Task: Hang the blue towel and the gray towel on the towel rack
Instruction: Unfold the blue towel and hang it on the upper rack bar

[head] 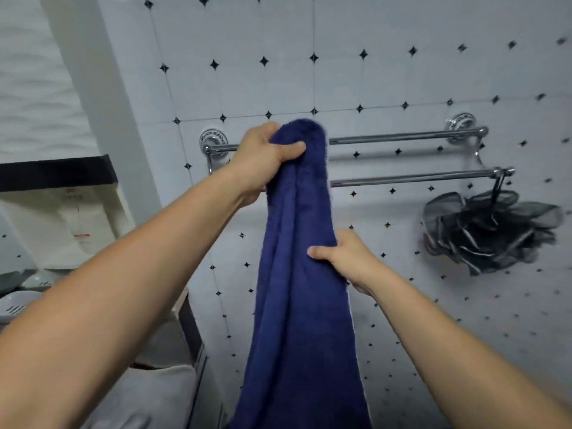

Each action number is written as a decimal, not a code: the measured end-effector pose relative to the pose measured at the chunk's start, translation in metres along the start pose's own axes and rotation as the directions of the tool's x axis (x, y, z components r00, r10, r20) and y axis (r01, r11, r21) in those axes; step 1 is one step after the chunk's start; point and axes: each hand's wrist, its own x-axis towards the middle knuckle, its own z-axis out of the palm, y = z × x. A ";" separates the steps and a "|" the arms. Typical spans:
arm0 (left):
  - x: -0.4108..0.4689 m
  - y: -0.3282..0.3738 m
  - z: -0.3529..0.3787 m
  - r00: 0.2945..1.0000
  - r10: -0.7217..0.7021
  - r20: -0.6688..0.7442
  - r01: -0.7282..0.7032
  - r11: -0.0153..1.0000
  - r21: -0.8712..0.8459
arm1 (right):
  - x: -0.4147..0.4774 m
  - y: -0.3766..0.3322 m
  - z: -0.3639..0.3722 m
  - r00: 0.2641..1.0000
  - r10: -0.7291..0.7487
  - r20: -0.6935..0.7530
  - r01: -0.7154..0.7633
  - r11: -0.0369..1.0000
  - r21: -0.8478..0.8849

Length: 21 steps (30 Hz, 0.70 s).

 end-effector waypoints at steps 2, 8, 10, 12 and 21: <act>-0.001 -0.010 -0.002 1.000 0.003 0.017 -0.003 0.999 0.035 | -0.004 0.021 -0.010 0.998 0.055 -0.020 -0.054 0.998 0.030; -0.011 -0.054 -0.035 0.984 -0.120 0.128 0.079 0.955 0.286 | 0.004 0.006 -0.073 0.946 -0.023 -0.323 0.017 1.000 -0.022; -0.013 -0.068 -0.037 0.984 -0.158 0.080 0.126 0.944 0.305 | 0.006 -0.012 -0.074 0.943 -0.096 -0.319 0.053 0.989 -0.140; -0.018 -0.076 -0.031 0.984 -0.168 0.051 0.144 0.940 0.310 | 0.008 -0.029 -0.066 0.937 -0.172 -0.304 0.095 0.962 -0.255; -0.032 -0.079 0.038 0.950 -0.115 0.292 0.030 0.959 0.281 | 0.011 -0.074 -0.018 0.877 -0.425 -0.225 0.214 0.764 -0.609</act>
